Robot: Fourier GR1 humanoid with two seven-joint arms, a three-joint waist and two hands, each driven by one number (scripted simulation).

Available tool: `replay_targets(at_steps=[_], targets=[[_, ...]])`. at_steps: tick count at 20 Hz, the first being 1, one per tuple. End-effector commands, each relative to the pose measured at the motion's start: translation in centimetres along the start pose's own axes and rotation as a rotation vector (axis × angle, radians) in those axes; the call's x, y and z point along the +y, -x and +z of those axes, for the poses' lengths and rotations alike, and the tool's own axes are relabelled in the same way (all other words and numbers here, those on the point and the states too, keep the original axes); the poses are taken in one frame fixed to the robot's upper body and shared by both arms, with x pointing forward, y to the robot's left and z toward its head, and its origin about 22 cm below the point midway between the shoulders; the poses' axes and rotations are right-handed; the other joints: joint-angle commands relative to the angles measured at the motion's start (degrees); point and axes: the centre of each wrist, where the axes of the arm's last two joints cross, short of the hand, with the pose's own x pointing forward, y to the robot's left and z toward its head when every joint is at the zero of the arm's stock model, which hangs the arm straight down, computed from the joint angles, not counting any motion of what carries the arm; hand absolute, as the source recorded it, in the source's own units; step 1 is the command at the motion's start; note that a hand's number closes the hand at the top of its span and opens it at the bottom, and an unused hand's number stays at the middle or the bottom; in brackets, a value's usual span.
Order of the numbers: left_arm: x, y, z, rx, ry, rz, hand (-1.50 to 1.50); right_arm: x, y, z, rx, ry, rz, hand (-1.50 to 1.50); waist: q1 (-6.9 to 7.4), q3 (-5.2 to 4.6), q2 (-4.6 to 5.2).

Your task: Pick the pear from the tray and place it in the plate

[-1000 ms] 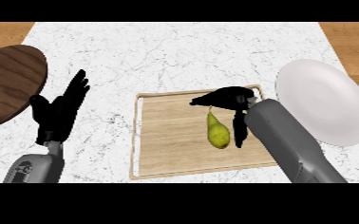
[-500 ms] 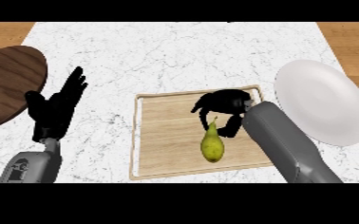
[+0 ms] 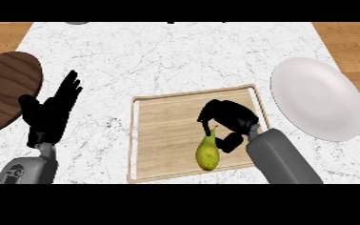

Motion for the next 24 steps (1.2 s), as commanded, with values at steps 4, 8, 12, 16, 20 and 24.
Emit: replay_targets(at_steps=[4,8,12,16,20,24], targets=[[1.0,0.5,0.5,0.01,-0.019,0.007,0.0,1.1,-2.0,4.6,0.164,0.412,0.106,1.5,-0.99,-0.05,0.53],[-0.1,0.0,0.2,-0.01,-0.014,0.017,0.0,-1.3,-2.6,7.2,0.181,0.727,0.154,1.5,-0.88,0.01,0.71],[-0.4,-0.5,-0.5,0.001,-0.022,0.011,0.0,-2.2,-4.8,10.4,0.243,0.982,0.182,1.5,-1.54,-0.02,0.71],[0.1,0.2,0.1,-0.011,0.016,0.006,0.0,-2.6,-3.8,15.4,0.359,1.068,0.146,1.5,0.46,0.0,1.19],[-1.5,0.4,-1.2,-0.018,0.012,-0.001,0.0,-3.7,-2.2,16.7,0.413,1.128,0.032,1.5,1.19,0.01,1.45],[-1.4,-0.7,-2.0,-0.02,0.031,-0.004,0.0,-3.3,2.1,18.2,0.466,1.157,-0.032,1.5,1.45,0.03,1.54]])
